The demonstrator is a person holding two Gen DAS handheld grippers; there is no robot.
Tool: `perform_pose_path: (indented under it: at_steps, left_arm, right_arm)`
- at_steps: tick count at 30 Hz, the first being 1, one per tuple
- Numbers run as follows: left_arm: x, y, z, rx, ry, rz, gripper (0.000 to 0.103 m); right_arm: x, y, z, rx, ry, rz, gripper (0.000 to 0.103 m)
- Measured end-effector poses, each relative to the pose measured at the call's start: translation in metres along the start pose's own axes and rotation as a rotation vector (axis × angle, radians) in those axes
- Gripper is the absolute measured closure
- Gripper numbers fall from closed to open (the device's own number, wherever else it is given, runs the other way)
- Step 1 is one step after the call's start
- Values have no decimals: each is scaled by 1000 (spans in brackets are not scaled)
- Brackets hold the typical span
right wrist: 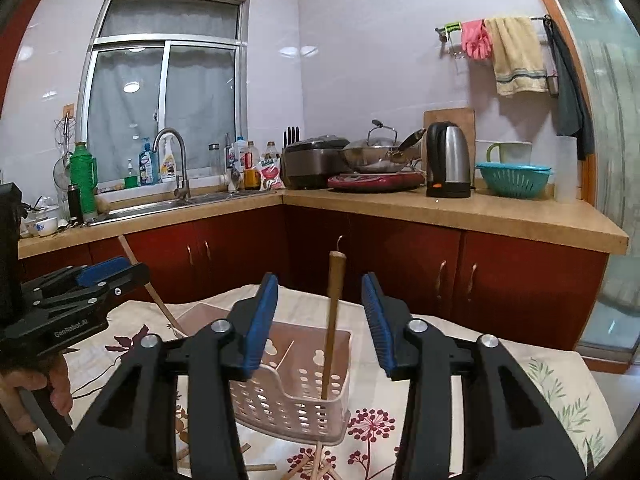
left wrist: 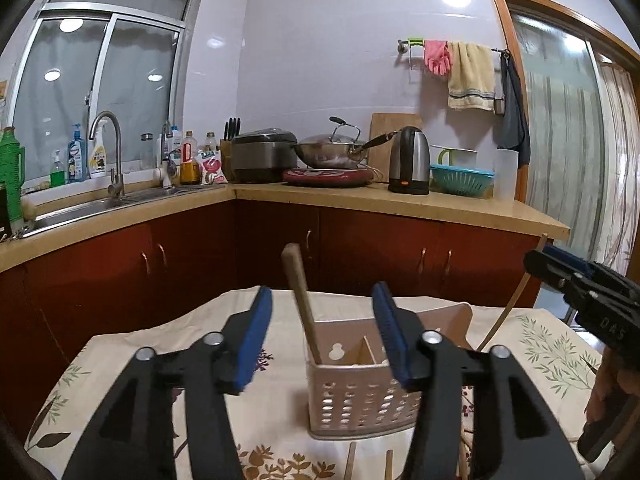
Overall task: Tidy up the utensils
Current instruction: 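Drop the chopstick into the caddy by opening the left gripper, then lower the right gripper onto a chopstick and close on it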
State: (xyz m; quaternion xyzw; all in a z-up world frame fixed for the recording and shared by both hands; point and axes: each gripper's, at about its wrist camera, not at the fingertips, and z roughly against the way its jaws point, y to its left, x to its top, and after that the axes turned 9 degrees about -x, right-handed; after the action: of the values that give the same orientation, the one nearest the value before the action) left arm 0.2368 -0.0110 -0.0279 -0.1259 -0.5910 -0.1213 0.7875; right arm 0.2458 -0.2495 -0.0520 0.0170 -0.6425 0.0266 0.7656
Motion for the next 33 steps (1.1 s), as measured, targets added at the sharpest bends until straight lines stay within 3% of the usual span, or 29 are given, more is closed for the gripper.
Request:
perform_pose_path:
  at_steps: [2,8,17,26,33]
  left_arm:
    - [-2,2,6,2,2,-2,41]
    - [-17,7,35,-2,19,-11,34]
    - [-63,9,61,10,112,-59,34]
    - [-104,14,84,46,161,-91,34]
    - [-133,28,91,81,214,-63,34]
  right_arm:
    - [1,0,8,-9,-4,0,55]
    - [-6,-4,47,-30,-8,-7,53]
    - [-66,-5,97,-63,79,-20,53]
    - [-122,-3,118,-100,164,-13,53]
    - [-160,5,123,-78,242,3,55]
